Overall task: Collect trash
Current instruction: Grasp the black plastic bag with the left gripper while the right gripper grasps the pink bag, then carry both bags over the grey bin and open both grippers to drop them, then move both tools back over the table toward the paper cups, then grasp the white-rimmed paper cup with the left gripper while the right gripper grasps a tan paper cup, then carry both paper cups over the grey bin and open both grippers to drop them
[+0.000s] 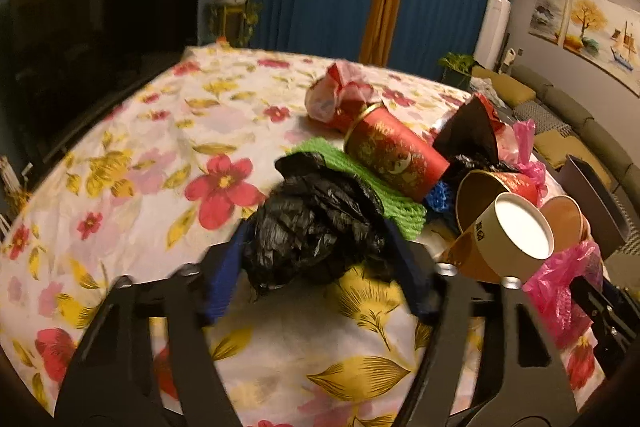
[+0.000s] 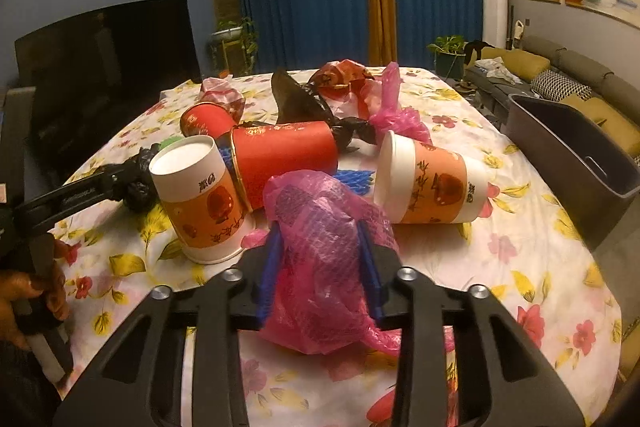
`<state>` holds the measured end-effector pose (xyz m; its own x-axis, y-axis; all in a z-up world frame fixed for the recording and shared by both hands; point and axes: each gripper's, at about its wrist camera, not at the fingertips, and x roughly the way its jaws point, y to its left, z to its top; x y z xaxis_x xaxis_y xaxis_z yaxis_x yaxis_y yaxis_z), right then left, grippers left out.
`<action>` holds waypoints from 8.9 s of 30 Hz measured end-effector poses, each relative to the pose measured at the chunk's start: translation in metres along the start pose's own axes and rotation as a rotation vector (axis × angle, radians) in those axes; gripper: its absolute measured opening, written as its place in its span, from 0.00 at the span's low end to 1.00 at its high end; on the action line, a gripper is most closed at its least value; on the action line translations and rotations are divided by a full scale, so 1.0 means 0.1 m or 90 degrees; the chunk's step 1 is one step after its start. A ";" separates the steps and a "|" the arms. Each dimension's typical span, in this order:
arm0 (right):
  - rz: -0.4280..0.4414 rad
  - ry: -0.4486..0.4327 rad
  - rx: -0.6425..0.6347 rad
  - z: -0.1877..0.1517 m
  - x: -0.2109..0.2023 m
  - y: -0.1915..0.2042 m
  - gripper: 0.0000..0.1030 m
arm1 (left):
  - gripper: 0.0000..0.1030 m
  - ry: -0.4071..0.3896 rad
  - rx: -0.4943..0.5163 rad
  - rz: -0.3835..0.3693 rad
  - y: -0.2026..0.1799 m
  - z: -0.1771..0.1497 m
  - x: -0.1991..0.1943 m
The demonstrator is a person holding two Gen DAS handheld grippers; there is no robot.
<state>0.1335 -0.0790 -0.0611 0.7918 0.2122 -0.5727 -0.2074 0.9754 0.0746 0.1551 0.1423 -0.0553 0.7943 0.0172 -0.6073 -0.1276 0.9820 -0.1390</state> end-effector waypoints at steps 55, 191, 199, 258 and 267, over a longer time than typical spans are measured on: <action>-0.165 -0.296 0.120 0.76 -1.50 -2.17 0.08 | 0.05 -0.164 0.209 -0.376 -3.48 0.56 -0.52; -0.127 0.016 -0.013 0.27 0.28 -0.38 0.35 | 0.56 -0.097 0.045 -0.112 -0.81 -0.05 -0.27; -0.139 0.023 -0.001 0.23 0.22 -0.49 0.12 | 0.56 -0.110 0.047 -0.119 -0.79 -0.04 -0.36; -0.254 -0.233 0.177 0.60 -1.25 -2.66 0.04 | 0.55 -0.161 0.257 -0.379 -4.10 0.40 -0.07; -0.258 -0.232 0.204 0.62 -1.18 -2.90 0.04 | 0.55 -0.160 0.256 -0.391 -4.41 0.33 0.15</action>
<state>0.1353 -0.3833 0.0356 0.9282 -0.2257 -0.2957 0.2870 0.9402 0.1835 0.2428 -0.2847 0.0234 0.7696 -0.5576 -0.3113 0.5666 0.8210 -0.0698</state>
